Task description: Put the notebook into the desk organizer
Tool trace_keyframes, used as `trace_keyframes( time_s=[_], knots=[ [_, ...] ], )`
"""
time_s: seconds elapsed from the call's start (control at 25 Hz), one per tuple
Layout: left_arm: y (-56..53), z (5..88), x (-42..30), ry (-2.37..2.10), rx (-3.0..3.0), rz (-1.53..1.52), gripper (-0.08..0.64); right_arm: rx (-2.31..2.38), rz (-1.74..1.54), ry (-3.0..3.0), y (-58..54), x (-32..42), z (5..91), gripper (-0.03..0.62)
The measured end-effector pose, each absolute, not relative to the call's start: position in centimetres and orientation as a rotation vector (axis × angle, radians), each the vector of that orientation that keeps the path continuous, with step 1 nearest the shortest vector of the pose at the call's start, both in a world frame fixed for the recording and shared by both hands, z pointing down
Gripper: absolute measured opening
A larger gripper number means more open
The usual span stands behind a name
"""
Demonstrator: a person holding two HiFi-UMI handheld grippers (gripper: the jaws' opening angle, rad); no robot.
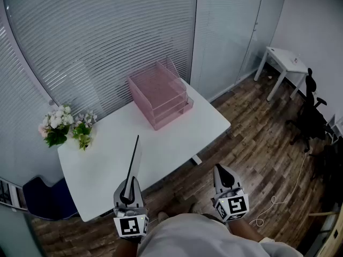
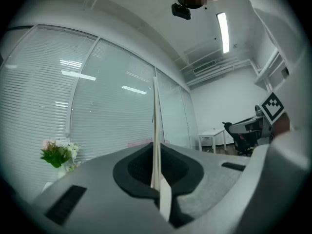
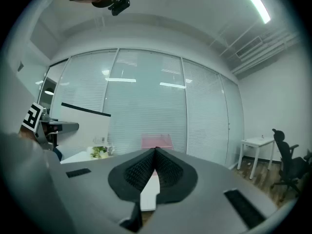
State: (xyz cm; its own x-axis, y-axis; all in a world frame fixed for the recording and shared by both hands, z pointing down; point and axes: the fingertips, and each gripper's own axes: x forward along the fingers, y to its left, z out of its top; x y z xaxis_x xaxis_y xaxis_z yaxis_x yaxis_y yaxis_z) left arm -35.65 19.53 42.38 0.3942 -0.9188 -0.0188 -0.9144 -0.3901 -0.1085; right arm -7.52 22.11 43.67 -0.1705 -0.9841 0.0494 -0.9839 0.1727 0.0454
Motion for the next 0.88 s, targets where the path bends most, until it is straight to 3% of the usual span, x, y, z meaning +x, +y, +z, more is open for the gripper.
trace_keyframes(
  time_s=[0.88],
  knots=[
    [18.3, 43.4, -33.9, 1.761, -2.496, -0.129, 0.015, 1.943, 0.076, -2.407, 21.0, -4.5, 45.4, 0.012]
  ],
)
